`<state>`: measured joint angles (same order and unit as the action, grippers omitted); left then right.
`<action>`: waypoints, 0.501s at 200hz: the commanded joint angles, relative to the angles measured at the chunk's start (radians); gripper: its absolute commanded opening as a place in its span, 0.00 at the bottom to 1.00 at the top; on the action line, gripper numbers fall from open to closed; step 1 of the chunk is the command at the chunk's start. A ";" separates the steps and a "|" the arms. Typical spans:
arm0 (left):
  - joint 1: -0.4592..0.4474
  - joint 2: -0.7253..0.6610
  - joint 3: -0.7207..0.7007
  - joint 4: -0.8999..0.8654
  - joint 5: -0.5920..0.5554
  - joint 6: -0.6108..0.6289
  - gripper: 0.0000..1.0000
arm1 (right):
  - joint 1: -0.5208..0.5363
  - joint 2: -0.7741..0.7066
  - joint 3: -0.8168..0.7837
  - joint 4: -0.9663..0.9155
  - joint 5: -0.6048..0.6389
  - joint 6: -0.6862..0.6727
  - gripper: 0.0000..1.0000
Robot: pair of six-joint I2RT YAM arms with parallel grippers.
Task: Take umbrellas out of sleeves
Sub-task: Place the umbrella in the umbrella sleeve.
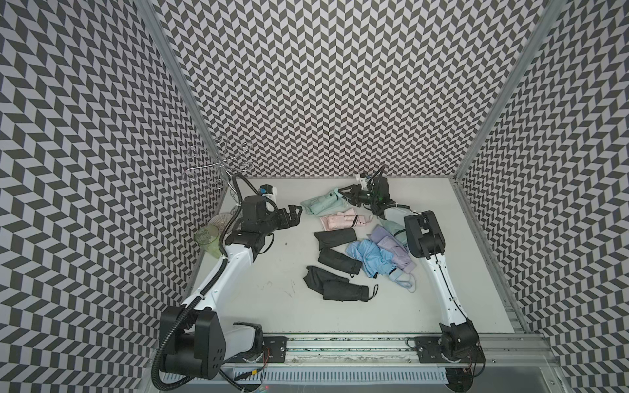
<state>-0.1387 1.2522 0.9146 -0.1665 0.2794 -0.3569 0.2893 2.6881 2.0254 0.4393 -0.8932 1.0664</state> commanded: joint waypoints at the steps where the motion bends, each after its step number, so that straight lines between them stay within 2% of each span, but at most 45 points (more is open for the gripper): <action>1: 0.003 -0.026 -0.009 0.003 -0.064 -0.003 0.99 | 0.001 -0.036 0.027 -0.045 0.031 -0.091 0.61; 32: 0.002 -0.033 -0.028 0.027 -0.084 -0.009 0.99 | -0.007 -0.110 0.028 -0.273 0.125 -0.292 0.90; 61: 0.002 -0.042 -0.061 0.071 -0.090 -0.011 0.99 | -0.007 -0.246 0.016 -0.481 0.290 -0.529 1.00; 81: 0.001 -0.055 -0.091 0.123 -0.108 -0.008 0.99 | -0.008 -0.379 -0.028 -0.567 0.393 -0.654 1.00; 100: 0.001 -0.059 -0.117 0.191 -0.132 -0.025 0.99 | -0.009 -0.541 -0.152 -0.585 0.459 -0.743 1.00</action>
<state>-0.1387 1.2198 0.8242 -0.0948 0.1940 -0.3607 0.2848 2.3787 1.9697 -0.0761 -0.5774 0.5365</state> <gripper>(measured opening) 0.991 0.997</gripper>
